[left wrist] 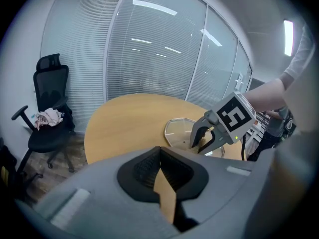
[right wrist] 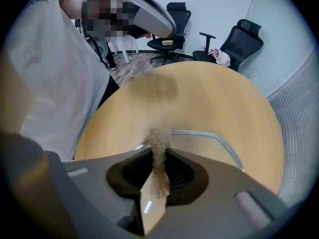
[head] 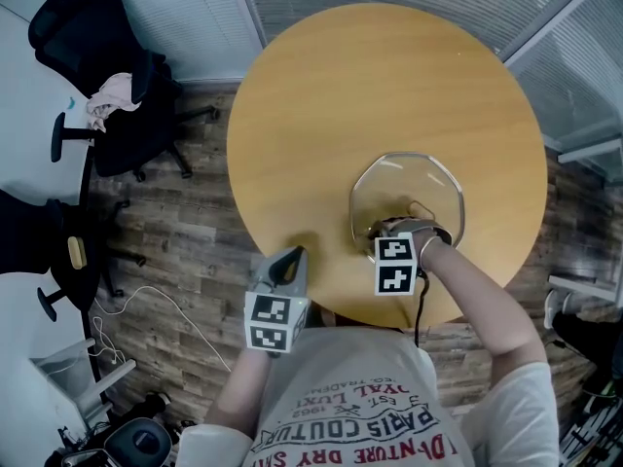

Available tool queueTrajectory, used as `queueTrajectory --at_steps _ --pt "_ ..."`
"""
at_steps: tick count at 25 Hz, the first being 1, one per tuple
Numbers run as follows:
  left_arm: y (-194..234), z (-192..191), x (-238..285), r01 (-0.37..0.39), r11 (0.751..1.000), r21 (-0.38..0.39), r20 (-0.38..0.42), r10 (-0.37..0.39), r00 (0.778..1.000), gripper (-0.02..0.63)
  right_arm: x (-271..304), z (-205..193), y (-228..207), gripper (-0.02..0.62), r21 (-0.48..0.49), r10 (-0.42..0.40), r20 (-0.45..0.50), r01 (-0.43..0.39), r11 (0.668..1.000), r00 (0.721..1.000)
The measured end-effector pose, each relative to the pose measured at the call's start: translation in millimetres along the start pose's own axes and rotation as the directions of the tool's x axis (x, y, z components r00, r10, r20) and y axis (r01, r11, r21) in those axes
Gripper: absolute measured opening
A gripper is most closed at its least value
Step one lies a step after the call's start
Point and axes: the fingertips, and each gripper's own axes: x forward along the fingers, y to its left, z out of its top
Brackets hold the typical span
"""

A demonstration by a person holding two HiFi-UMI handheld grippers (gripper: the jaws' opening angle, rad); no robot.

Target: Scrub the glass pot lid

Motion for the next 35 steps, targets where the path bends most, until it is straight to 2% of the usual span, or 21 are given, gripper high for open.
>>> queueTrajectory --at_steps 7,14,25,35 --pt "-19 -21 -3 -0.001 1.0 -0.017 -0.015 0.001 1.0 0.006 4 -7 27 0.075 -0.04 0.015 0.011 -0.014 0.999 1.0" --pt "-30 -32 -11 -0.027 0.999 -0.042 0.004 0.027 1.0 0.008 4 -17 48 0.075 -0.066 0.018 0.005 -0.018 0.998 1.0" --pt "-43 -52 -26 -0.047 0.998 -0.045 0.005 0.047 0.999 0.006 2 -37 76 0.075 -0.04 0.041 0.016 -0.041 0.998 0.999" --pt "-57 -47 -25 -0.028 1.0 -0.011 0.009 0.029 1.0 0.006 -4 -62 102 0.075 0.007 0.087 0.018 -0.087 0.996 0.996"
